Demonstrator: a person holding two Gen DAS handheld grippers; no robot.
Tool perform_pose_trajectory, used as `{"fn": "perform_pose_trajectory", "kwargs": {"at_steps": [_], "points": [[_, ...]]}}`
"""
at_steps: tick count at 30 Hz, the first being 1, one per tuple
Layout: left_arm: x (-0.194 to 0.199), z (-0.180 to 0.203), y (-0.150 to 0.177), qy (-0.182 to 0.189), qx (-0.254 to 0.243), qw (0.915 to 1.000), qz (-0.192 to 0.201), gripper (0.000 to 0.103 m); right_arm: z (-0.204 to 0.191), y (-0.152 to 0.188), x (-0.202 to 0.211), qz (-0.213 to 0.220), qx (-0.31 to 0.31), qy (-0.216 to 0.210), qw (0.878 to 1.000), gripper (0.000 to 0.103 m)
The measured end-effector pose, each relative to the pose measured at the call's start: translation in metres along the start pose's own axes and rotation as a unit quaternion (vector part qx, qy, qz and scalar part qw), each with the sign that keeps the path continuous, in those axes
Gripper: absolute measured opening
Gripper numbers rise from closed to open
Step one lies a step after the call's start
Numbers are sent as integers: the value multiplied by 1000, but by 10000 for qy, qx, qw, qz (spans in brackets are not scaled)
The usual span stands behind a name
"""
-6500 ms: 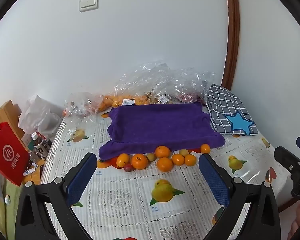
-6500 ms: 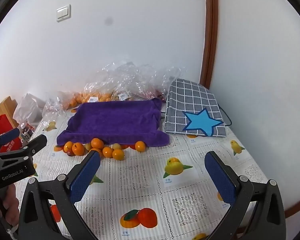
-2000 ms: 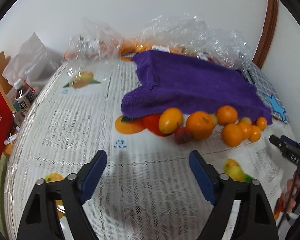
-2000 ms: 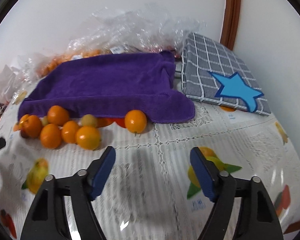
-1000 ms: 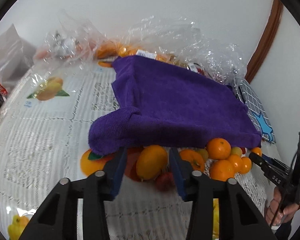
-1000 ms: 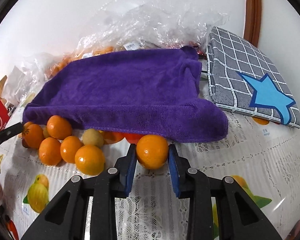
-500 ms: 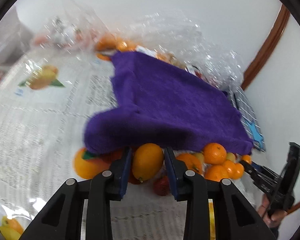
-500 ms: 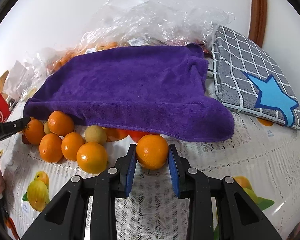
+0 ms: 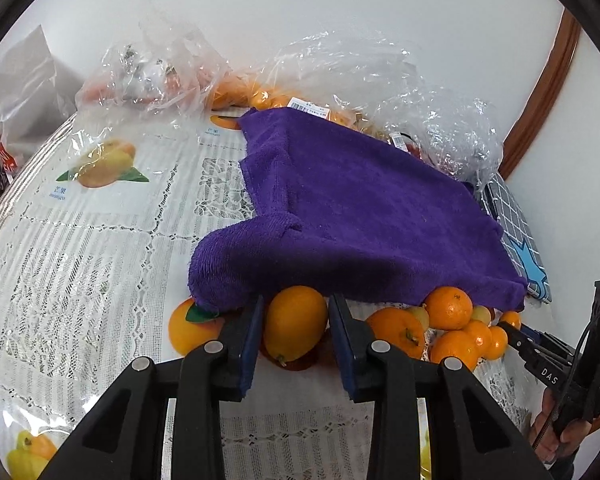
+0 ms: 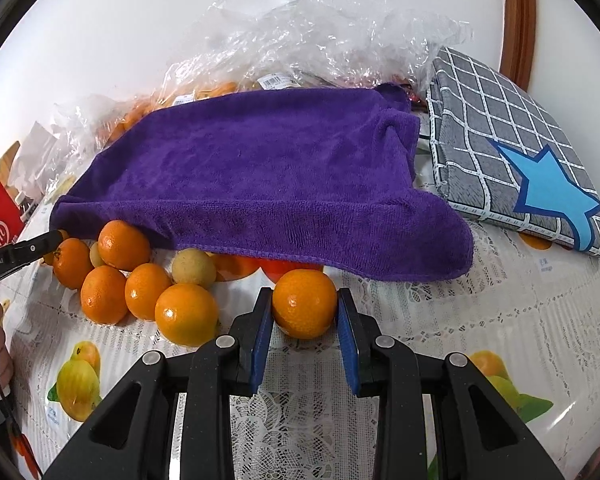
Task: Organize fruits
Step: 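Lift the orange with the right tool while the left tool carries the kumquat over the towel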
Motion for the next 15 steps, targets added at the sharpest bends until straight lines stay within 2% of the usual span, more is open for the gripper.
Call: {"fn": "perform_pose_trajectory", "kwargs": {"at_steps": [6, 15], "points": [[15, 2, -6, 116, -3, 9993, 347, 31, 1, -1, 6, 167, -77, -189, 9997, 31], [28, 9, -10, 257, -137, 9978, 589, 31, 9, -4, 14, 344, -334, -358, 9982, 31]]}}
Point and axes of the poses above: each gripper's, at about its wrist camera, not at the fingertips, and x roughly against the way its jaws point, z to its right, y to its underside, the point moved 6 cm from there along -x, roughly the way its jaws point, and after that the axes turned 3 degrees about y, right-handed, at the moved point
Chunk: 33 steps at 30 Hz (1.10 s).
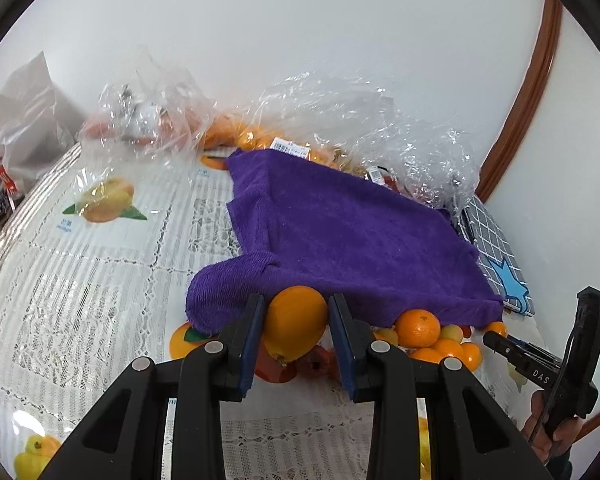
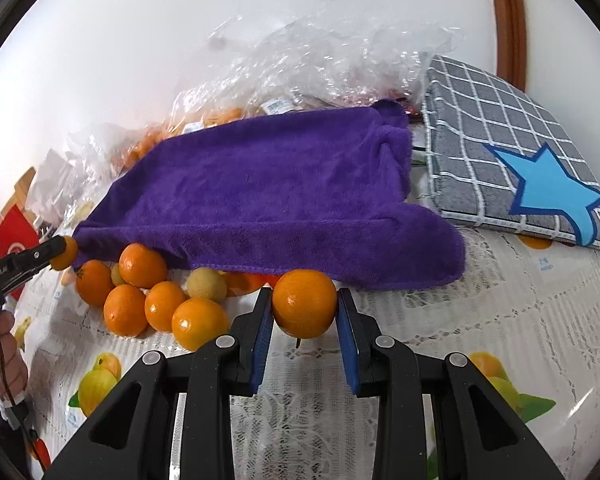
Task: Organize fruits
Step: 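Lift the orange with the right tool while the left tool carries the kumquat over the towel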
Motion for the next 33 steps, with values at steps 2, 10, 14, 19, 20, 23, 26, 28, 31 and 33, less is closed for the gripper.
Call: {"fn": "perform_pose_trajectory", "kwargs": {"at_steps": [2, 10, 14, 19, 20, 23, 26, 28, 31, 33], "points": [[5, 1, -1, 80, 7, 10000, 46, 31, 3, 1, 0, -43, -120, -85, 9999, 31], [13, 5, -4, 234, 6, 9995, 207, 31, 10, 13, 13, -175, -288, 62, 9994, 31], [17, 9, -6, 197, -114, 9993, 293, 31, 10, 11, 29, -126, -312, 137, 9993, 31], [22, 12, -12, 310, 100, 9991, 279, 31, 7, 1, 45, -69, -288, 167, 9994, 31], [25, 14, -15, 348, 127, 9989, 291, 31, 6, -3, 48, -37, -272, 177, 9995, 31], [34, 21, -28, 314, 58, 9987, 390, 31, 1, -15, 55, 61, -206, 184, 9996, 31], [41, 28, -42, 281, 36, 9986, 453, 31, -5, -30, 58, 169, -138, 138, 9997, 31], [43, 30, -51, 242, 60, 9986, 470, 31, -8, -40, 59, 213, -123, 90, 9997, 31], [43, 33, -65, 154, 73, 9987, 472, 31, -14, -55, 58, 281, -71, 60, 9996, 31], [40, 36, -75, 47, 49, 9989, 457, 31, -16, -64, 56, 306, -42, 48, 9995, 31]]}}
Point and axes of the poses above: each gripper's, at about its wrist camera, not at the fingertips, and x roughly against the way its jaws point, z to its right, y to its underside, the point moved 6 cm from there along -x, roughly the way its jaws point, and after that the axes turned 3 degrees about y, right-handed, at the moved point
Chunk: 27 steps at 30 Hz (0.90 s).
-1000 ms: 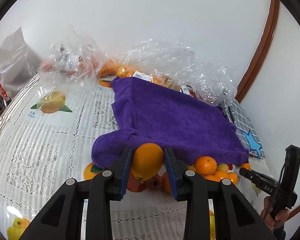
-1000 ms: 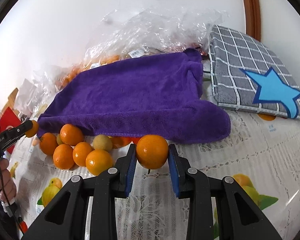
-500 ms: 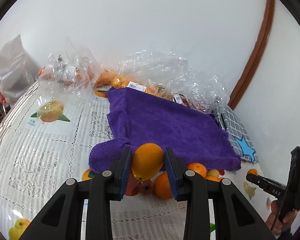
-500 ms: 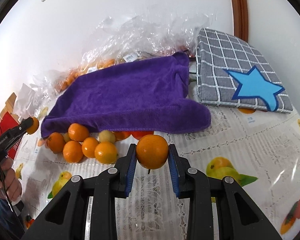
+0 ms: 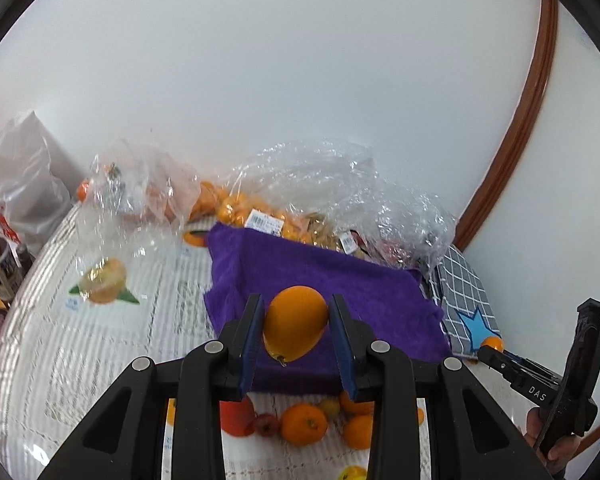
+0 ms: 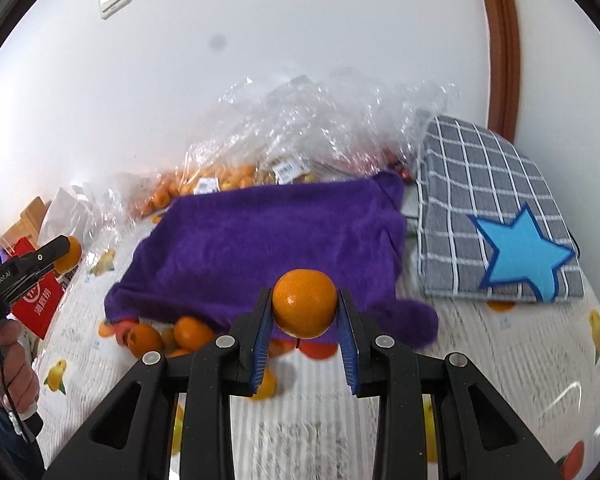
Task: Organize fruits
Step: 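Lift the orange with the right tool while the left tool carries the kumquat over the towel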
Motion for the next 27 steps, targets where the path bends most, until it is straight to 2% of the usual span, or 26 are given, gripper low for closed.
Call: {"fn": "perform_pose_trajectory", "kwargs": {"at_steps": [6, 17, 27], "points": [[-15, 8, -19, -175, -108, 9997, -107, 31, -3, -22, -8, 82, 53, -35, 9999, 31], [-48, 24, -51, -84, -258, 9996, -72, 32, 2, -61, -34, 228, 134, 60, 9996, 31], [-97, 16, -61, -150, -248, 9992, -284, 31, 0, -79, -78, 178, 179, 44, 9997, 31]]}}
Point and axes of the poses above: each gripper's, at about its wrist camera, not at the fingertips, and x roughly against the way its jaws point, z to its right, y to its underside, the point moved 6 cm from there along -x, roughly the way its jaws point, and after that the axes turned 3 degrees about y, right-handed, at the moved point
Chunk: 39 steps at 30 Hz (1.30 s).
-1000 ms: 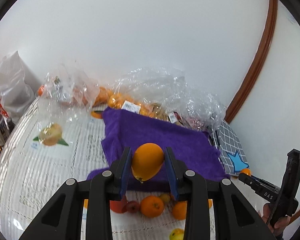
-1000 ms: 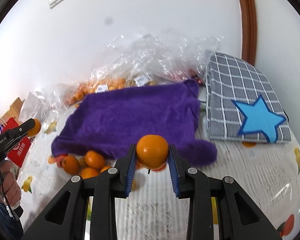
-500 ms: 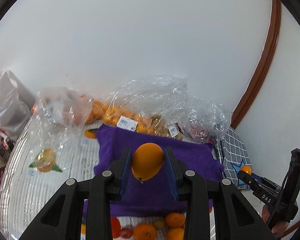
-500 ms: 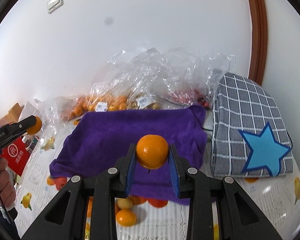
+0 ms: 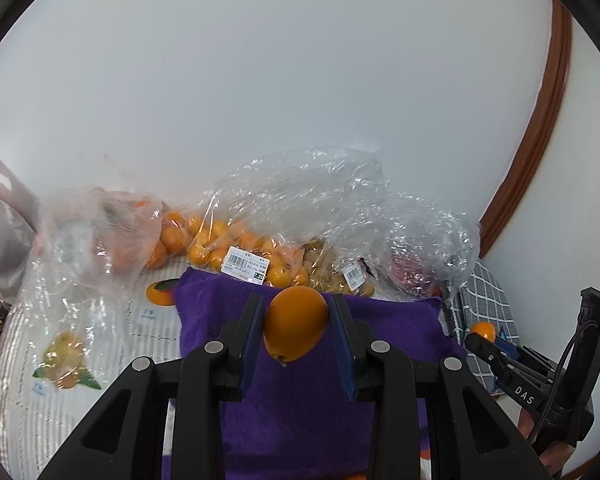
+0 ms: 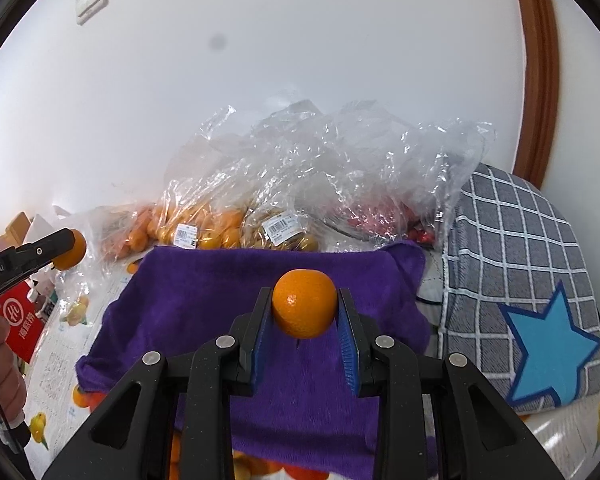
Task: Organize fruits
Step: 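Lift the orange with the right tool while the left tool carries the kumquat over the towel, then open the right tool onto the towel while the left tool releases its kumquat there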
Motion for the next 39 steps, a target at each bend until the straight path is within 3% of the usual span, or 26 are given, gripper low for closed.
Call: {"fn": "perform_pose_trajectory", "kwargs": {"at_steps": [11, 23, 33, 37, 39], "points": [[-72, -18, 20, -167, 90, 9977, -656, 31, 3, 14, -64, -523, 92, 124, 9985, 31], [-107, -35, 49, -286, 197, 9910, -1295, 32, 8, 45, -104, -1193, 215, 277, 9922, 31], [-114, -31, 59, -416, -30, 9887, -1437, 32, 8, 50, -102, -1152, 200, 238, 9929, 34], [-114, -31, 57, -353, 23, 9886, -1462, 32, 7, 48, -94, -1018, 274, 236, 9942, 47], [-112, -31, 55, -329, 64, 9890, -1438, 41, 4, 45, -88, -896, 329, 240, 9951, 51]]}}
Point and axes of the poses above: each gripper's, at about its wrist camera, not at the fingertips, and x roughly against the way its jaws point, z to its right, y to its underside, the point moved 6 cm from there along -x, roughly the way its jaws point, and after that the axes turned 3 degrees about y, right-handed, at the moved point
